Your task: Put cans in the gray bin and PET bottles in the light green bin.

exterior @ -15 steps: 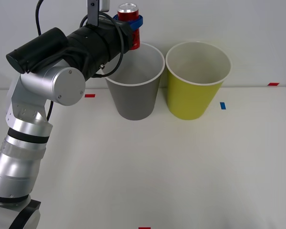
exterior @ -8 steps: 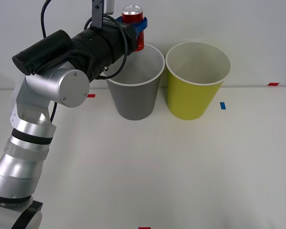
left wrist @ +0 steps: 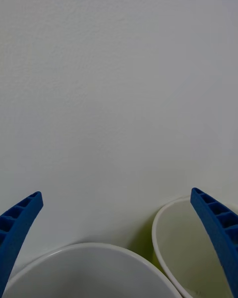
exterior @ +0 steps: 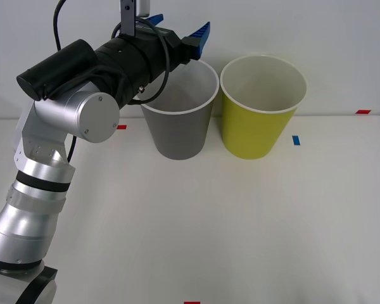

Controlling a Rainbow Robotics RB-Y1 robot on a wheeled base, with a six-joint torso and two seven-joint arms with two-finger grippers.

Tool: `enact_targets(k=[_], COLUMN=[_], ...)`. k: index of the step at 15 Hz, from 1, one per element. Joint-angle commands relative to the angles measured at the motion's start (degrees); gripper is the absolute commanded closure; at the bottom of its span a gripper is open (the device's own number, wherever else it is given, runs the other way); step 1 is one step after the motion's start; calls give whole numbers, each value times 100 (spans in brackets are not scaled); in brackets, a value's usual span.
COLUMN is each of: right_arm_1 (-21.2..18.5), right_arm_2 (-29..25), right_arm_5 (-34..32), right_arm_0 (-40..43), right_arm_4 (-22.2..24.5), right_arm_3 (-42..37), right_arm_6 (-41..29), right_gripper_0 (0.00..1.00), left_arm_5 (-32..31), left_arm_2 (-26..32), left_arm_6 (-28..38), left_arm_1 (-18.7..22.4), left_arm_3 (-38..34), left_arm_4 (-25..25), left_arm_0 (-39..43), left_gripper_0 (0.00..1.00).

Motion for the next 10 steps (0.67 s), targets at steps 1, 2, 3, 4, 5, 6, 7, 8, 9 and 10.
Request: enact_targets(k=[1,2,3,4,5,6,7,8,9,10], right_arm_1=[0,0,0,0,0,0,0,0,0,0], right_arm_2=[0,0,0,0,0,0,0,0,0,0], right_arm_5=[0,0,0,0,0,0,0,0,0,0], right_arm_0=[0,0,0,0,0,0,0,0,0,0], right_arm_4=[0,0,0,0,0,0,0,0,0,0], right_arm_3=[0,0,0,0,0,0,0,0,0,0], right_arm_6=[0,0,0,0,0,0,0,0,0,0], right_gripper_0=[0,0,0,0,0,0,0,0,0,0], left_arm_5=[-26,-26,-26,-26,-26,-26,-26,-26,-26,-26], left_arm_2=[-1,-1,-1,-1,-1,-1,34,78,166,227], left_arm_6=[-30,-38,-74,-100,-118,-144,-153,-170,-197,-205], left_arm_1=[15,120,287,393,507,674,780,876,990,1043], left_arm_3=[-82,-240,-460,-636,-820,-1110,-1330,-1532,-1778,-1972], left_arm_4=[104,183,236,236,218,201,192,175,148,139], left_arm_0=[9,105,290,439,597,844,1055,1265,1582,1846], left_gripper_0=[0,0,0,0,0,0,0,0,0,0])
